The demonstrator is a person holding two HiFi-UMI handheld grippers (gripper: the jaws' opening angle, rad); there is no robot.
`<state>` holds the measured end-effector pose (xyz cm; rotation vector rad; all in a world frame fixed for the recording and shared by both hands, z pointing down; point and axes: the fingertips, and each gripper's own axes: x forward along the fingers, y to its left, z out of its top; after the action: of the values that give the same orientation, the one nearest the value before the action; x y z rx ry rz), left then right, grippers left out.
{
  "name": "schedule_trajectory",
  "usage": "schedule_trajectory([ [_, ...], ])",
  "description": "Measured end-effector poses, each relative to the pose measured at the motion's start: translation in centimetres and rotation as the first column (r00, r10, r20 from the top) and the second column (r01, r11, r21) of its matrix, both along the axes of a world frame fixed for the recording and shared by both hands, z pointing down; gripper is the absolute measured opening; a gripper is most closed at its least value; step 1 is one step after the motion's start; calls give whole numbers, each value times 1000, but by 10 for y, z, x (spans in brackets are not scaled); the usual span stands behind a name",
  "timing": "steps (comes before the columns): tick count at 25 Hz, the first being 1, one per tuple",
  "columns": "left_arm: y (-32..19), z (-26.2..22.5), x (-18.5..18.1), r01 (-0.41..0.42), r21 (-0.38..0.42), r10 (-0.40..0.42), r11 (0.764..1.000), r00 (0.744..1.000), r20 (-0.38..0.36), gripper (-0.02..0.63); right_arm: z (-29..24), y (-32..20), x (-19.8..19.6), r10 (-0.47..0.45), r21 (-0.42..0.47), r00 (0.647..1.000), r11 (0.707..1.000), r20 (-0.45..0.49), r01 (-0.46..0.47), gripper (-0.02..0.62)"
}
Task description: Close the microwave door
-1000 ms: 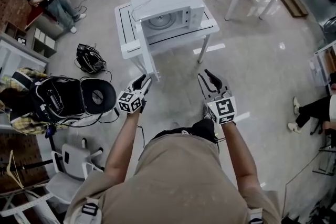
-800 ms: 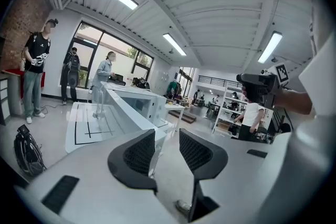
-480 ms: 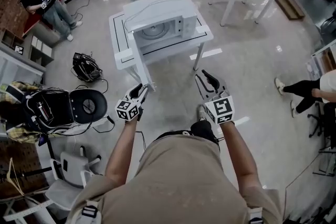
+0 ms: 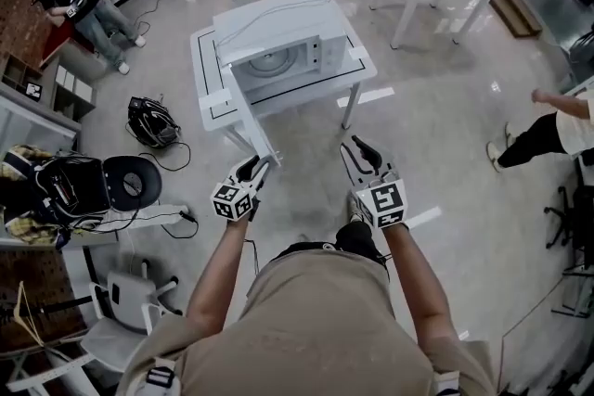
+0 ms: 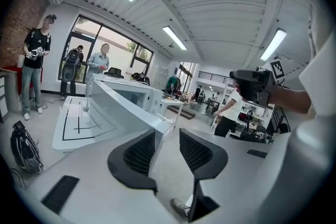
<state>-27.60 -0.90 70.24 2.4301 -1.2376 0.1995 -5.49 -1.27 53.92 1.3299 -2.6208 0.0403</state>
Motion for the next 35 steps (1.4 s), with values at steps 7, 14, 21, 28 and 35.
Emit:
schedule_trajectory([
  [7,-11,4,17,-10,-19,10,1000,1000,-7,135,3,-21,-2,-22,-27,1000,999,11,23,112],
  [14,-30,9,33,18,-33,-18,999,1000,-12,135,2,-53,4,-72,-39,997,997,22,72,112],
  [21,-48,9,59,30,-42,-29,999,1000,5,135,-4,-88,22,-105,-28,994,994,27,106,112],
  [28,-72,6,88,55,-53,-55,997,998,0,135,-7,-117,47,-139,-25,990,990,26,139,112],
  [35,-102,0,119,72,-55,-71,996,997,23,135,-7,-147,78,-181,-29,983,983,21,181,112],
])
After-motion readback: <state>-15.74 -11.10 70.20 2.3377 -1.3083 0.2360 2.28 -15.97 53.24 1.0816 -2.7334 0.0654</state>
